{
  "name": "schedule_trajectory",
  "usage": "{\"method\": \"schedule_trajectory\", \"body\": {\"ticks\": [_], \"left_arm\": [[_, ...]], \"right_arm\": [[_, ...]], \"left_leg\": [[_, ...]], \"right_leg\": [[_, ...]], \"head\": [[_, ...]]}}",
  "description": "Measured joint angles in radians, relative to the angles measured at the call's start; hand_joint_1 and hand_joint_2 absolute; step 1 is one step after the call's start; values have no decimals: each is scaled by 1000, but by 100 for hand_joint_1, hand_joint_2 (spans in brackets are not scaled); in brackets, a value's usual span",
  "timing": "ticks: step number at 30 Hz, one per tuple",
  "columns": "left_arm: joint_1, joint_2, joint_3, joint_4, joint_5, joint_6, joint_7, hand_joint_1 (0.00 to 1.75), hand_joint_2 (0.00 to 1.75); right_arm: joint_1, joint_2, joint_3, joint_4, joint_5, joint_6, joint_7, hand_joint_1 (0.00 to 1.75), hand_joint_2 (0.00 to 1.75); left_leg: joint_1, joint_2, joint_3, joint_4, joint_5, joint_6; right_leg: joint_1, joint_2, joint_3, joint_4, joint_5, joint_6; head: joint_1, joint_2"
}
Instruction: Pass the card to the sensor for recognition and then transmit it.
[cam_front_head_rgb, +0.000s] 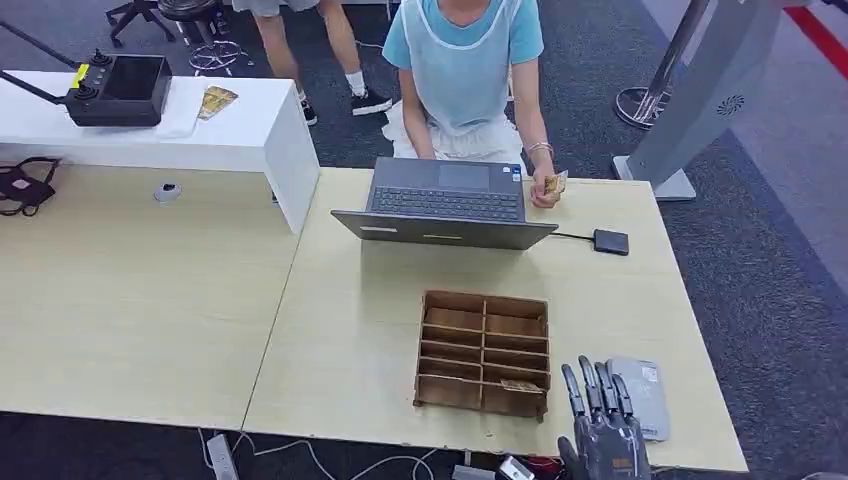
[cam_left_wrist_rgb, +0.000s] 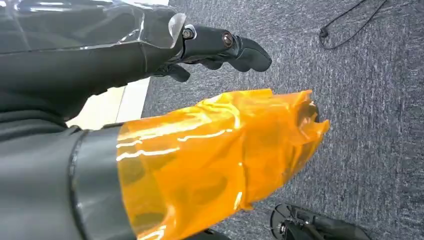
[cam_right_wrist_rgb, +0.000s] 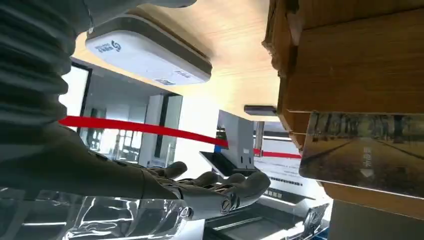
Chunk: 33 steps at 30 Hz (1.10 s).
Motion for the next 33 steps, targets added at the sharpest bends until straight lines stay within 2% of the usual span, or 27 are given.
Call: {"method": "schedule_trajectory", "body": {"ticks": [7,14,18,27,33], "left_arm": [[0,0,0,0,0,0,-2,0,0],[0,0,0,0,0,0,-18,0,0],[0,0,2,0,0,0,-23,0,0],[0,0,8,0,0,0,-31,0,0],[0,0,8,0,0,0,-32,0,0]], "right_arm": [[0,0,7,0,0,-9,-8,0,175],[-24,4,8,-6,0,-75,-71,0,175],[-39,6,7,-18,0,-95,-78,0,175],[-45,6,-5,-42,0,-94,-115,0,175],[-45,28,-6,-38,-1,-80,-149,0,175]], "left_leg": [[0,0,0,0,0,0],[0,0,0,0,0,0],[0,0,0,0,0,0],[0,0,0,0,0,0],[0,0,1,0,0,0]], "right_leg": [[0,0,0,0,0,0],[0,1,1,0,0,0],[0,0,1,0,0,0],[0,0,1,0,0,0],[0,1,1,0,0,0]], "head": [[0,0],[0,0],[0,0],[0,0],[0,0]]}}
